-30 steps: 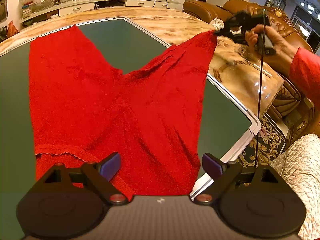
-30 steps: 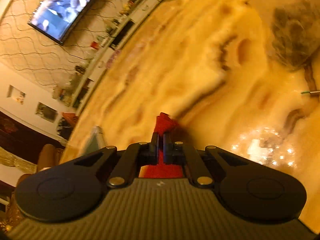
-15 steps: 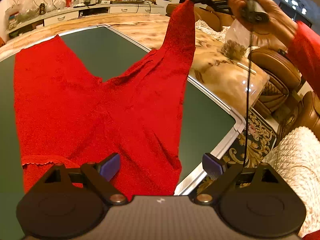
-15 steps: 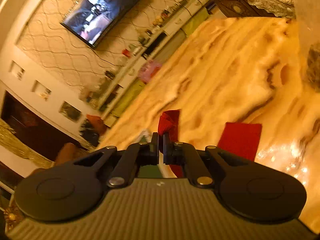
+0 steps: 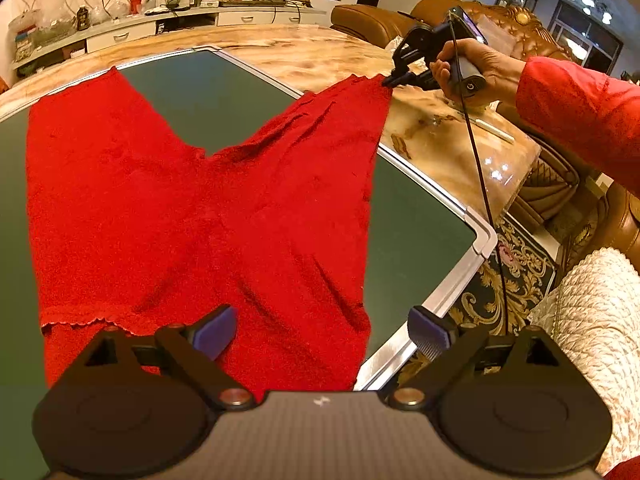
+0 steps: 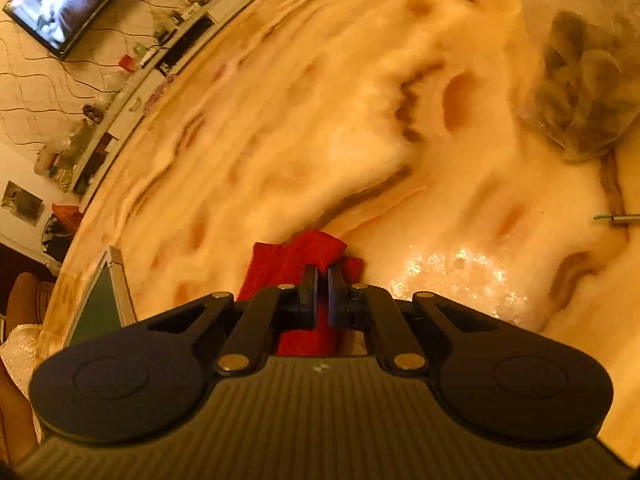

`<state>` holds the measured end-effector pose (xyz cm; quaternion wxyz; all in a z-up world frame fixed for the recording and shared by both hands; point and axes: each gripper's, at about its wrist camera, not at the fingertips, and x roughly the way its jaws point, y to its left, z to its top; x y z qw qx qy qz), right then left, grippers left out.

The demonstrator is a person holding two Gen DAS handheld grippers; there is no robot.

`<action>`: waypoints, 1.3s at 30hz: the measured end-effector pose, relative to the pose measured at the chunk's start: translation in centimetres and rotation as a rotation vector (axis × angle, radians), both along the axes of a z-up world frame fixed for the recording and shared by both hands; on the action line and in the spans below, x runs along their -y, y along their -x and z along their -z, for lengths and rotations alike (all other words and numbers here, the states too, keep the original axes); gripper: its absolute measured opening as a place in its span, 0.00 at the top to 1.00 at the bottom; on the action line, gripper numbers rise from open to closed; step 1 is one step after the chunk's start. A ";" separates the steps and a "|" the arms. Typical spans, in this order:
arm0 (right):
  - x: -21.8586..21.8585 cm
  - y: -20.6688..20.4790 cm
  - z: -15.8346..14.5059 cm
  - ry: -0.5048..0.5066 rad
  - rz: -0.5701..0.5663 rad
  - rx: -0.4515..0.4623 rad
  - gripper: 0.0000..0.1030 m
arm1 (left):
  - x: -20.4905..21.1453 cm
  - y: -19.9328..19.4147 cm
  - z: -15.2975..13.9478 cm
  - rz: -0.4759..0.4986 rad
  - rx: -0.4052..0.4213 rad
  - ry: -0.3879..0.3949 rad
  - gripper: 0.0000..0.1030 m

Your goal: Fold clothes

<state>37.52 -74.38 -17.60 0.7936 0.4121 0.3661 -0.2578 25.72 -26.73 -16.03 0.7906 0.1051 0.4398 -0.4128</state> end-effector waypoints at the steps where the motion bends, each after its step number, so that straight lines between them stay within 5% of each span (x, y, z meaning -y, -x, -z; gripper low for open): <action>1: -0.1 -0.1 -0.3 -0.009 -0.012 0.025 0.93 | 0.1 0.0 0.0 0.001 0.001 -0.001 0.06; 8: -2.1 -1.1 -4.5 -0.083 -0.117 0.274 0.93 | 0.4 0.2 0.1 0.002 0.004 -0.012 0.05; 14: 0.2 -0.3 -0.7 -0.051 0.015 0.039 0.93 | 0.3 0.1 0.1 -0.001 -0.006 -0.005 0.05; 21: 0.1 1.1 0.6 -0.042 0.031 0.009 0.91 | 0.3 0.1 0.1 0.004 -0.002 -0.007 0.05; 23: -0.2 0.6 -0.4 0.015 0.024 -0.026 0.82 | 0.3 0.1 0.1 0.003 -0.002 -0.007 0.05; 25: -0.6 -0.1 -1.3 0.086 0.024 -0.079 0.59 | 0.3 0.0 0.1 0.003 -0.003 -0.006 0.05; 27: -0.6 -1.0 -1.3 0.123 0.007 -0.129 0.54 | 0.4 0.1 0.1 0.003 -0.003 -0.006 0.05; 31: -0.7 -2.2 -0.6 0.115 -0.021 -0.190 0.53 | 0.4 0.1 0.1 0.005 -0.001 -0.006 0.05; 39: -3.0 -4.9 -0.2 0.254 -0.076 -0.345 0.56 | 0.3 0.0 0.1 0.002 -0.009 0.008 0.04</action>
